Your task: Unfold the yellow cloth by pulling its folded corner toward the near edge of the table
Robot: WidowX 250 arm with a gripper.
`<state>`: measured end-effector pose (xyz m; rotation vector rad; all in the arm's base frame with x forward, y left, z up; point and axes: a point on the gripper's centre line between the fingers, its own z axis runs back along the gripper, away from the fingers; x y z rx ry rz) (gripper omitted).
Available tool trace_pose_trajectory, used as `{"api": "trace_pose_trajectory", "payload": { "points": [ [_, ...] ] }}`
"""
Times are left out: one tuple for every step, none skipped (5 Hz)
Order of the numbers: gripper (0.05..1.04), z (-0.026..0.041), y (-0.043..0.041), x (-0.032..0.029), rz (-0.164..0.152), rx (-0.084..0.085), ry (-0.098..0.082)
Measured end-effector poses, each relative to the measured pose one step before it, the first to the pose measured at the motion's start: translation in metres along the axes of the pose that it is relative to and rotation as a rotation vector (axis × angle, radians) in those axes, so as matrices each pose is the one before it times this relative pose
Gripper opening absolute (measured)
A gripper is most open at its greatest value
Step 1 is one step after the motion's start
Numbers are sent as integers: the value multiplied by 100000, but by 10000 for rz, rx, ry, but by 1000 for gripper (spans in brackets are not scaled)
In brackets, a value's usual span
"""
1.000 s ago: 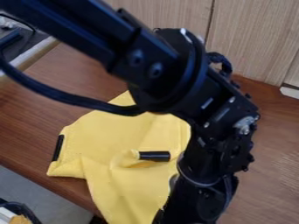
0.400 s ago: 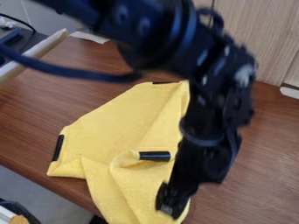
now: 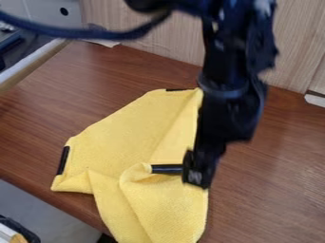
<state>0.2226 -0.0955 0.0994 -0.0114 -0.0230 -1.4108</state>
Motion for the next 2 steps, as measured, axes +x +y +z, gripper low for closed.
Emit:
{"api": "trace_pose_trajectory", "payload": {
  "points": [
    [1001, 831, 1199, -651, 337, 172, -215],
    [1001, 2, 40, -65, -15, 1, 1]
  ]
}}
